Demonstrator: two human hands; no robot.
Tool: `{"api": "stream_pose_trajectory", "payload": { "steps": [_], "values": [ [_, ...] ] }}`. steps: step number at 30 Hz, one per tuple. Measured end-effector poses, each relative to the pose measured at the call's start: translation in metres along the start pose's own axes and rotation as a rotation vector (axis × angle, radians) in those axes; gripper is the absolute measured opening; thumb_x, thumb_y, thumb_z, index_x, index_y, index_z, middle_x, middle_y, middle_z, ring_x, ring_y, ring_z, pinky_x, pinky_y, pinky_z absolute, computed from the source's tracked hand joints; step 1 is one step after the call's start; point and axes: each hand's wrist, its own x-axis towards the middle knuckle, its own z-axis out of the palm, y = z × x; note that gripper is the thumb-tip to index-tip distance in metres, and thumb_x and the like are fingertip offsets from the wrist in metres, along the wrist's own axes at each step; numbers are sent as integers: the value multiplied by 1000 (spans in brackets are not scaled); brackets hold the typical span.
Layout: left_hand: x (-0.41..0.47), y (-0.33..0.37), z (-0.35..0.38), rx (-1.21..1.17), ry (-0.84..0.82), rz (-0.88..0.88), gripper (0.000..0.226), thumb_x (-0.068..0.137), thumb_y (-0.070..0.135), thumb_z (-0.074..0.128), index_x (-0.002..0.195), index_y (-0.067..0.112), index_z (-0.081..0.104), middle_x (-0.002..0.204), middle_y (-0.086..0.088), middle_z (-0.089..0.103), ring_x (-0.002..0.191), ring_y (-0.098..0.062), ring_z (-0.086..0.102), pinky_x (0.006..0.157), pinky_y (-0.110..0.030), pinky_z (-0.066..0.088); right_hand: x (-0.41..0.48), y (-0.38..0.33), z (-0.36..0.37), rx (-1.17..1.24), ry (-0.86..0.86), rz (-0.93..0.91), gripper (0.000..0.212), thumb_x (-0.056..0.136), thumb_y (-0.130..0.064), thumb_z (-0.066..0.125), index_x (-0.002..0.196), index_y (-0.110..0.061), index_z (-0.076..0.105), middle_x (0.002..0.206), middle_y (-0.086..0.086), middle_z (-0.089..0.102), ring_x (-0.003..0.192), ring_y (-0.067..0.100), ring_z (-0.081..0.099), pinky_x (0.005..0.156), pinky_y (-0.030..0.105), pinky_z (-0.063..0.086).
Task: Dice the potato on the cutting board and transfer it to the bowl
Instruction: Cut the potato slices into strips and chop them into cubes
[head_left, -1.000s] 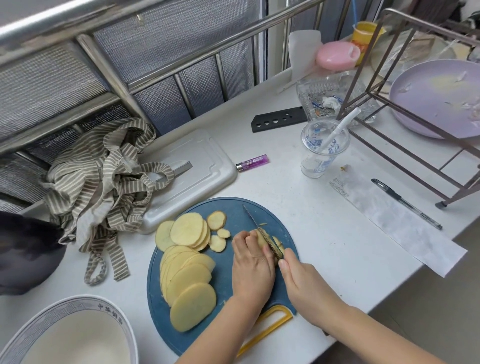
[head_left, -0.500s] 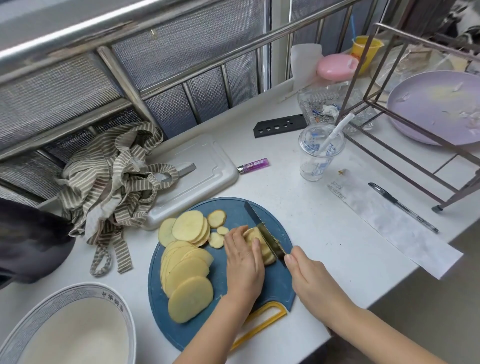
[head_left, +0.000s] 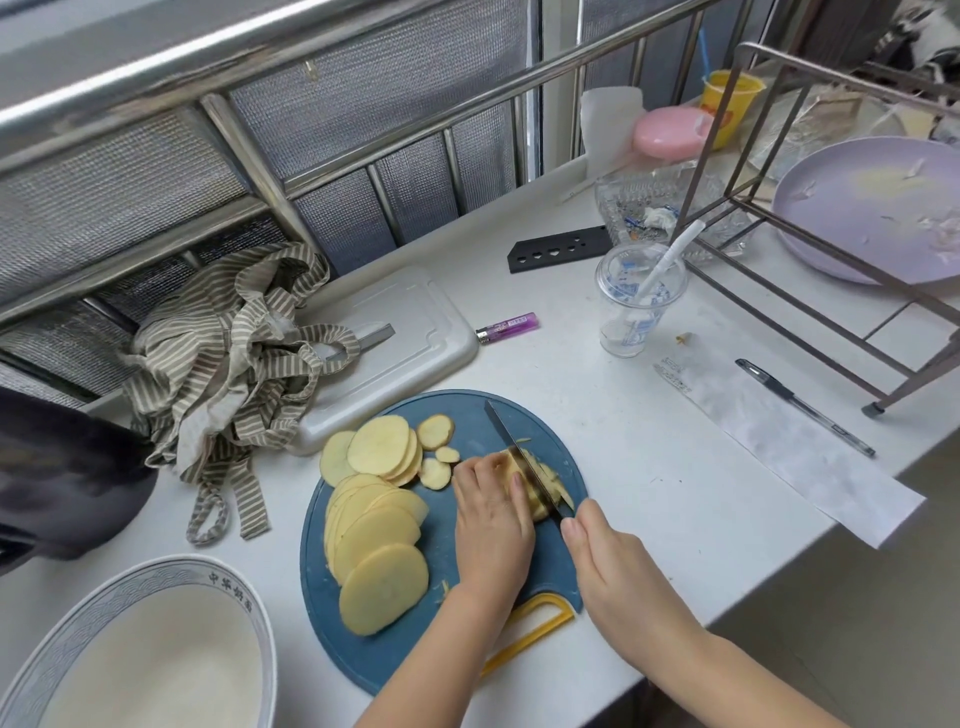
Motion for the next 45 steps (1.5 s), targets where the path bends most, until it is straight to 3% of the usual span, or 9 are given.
{"api": "stream_pose_trajectory", "payload": {
  "steps": [4,11,19,24,30,35,38,40,45],
  "values": [
    [0,-2,2,20,19,21,35,96,39,31,101,9,49,103,-3,40,93,-23,49,77,-33,45,-1,-4,1,-37,-23,-16,28,102,-35,26,75,-29,24,55,-4,36,48,13,32,50,28,26],
    [0,-4,3,57,20,96,15,95,33,35,93,19,38,95,0,36,83,-17,44,66,-26,39,3,-10,-3,7,-64,56,29,104,-33,24,75,-29,26,61,-6,38,53,10,34,52,25,27],
    [3,-2,5,114,65,122,13,94,29,37,87,18,36,91,2,30,78,-15,36,56,-30,46,4,-16,2,-18,-79,84,28,104,-32,23,77,-31,27,62,-6,41,52,7,40,52,23,32],
    [2,-5,10,137,101,141,12,93,25,38,86,15,37,88,-5,38,76,-17,37,55,-32,46,9,-16,9,-9,-71,106,26,104,-31,23,78,-32,28,61,-7,42,50,0,44,52,20,34],
    [2,-7,11,155,99,146,11,93,24,39,86,16,36,90,0,32,77,-15,36,52,-30,44,22,-2,23,-54,-51,113,20,104,-31,23,92,-22,37,67,-8,47,57,7,44,54,24,35],
    [2,-6,8,120,59,109,15,95,29,39,89,15,39,91,-3,38,78,-16,39,54,-28,42,24,-4,20,-26,-41,93,22,105,-28,24,85,-28,34,65,-10,43,55,5,41,54,18,37],
    [1,-8,2,57,11,81,24,95,35,37,96,13,47,93,-4,43,83,-17,43,67,-25,40,25,1,15,39,-46,117,28,104,-29,26,77,-24,33,62,-6,42,52,8,36,52,21,32],
    [2,-8,-3,-10,-15,71,31,96,38,35,100,12,51,97,1,41,88,-14,41,77,-20,35,25,5,11,113,-38,142,32,104,-32,28,75,-21,32,59,-1,41,52,11,33,54,31,33],
    [3,-9,-12,-80,-79,79,39,95,40,33,107,9,53,103,-1,44,95,-16,45,87,-15,27,16,5,8,163,-12,118,33,103,-37,28,77,-18,33,59,2,40,49,10,31,48,30,30]
  ]
}}
